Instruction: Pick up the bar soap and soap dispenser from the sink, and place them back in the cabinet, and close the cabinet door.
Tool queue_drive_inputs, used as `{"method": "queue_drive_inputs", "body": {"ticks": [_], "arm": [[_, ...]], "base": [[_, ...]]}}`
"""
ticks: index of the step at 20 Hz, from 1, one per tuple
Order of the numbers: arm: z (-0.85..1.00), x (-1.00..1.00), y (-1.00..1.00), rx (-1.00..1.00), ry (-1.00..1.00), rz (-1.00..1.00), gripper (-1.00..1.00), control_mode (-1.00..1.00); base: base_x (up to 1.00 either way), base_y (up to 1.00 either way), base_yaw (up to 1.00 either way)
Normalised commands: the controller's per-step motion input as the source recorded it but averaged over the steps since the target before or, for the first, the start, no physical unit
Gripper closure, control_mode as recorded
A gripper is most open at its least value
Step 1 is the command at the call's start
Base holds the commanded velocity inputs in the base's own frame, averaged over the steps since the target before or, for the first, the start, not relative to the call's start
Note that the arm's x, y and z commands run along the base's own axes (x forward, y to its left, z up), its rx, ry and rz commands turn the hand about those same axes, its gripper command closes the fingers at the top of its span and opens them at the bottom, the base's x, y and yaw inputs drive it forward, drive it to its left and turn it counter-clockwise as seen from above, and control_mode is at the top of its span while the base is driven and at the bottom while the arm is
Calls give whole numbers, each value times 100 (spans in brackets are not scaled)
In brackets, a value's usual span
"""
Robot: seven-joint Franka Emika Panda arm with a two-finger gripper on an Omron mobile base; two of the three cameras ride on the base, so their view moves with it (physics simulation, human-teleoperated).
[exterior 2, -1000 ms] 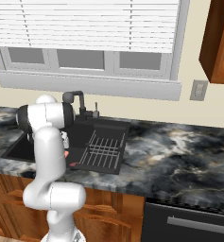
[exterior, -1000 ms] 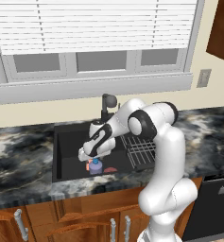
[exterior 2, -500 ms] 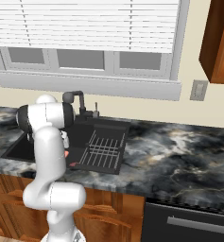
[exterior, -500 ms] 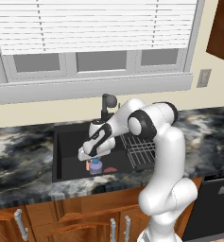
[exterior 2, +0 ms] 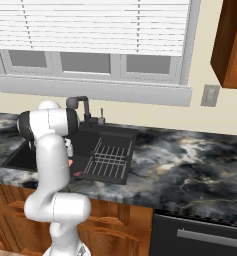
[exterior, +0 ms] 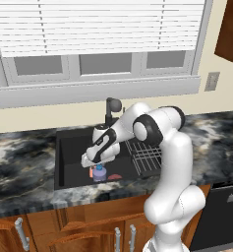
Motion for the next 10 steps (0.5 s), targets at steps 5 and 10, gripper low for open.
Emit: {"method": "queue_drive_inputs", "body": {"ticks": [5, 10], "arm": [[18, 0, 0, 0, 0, 0, 100, -100], [40, 0, 0, 0, 0, 0, 100, -100]], "base": [[0, 0, 0], [0, 0, 0]]}}
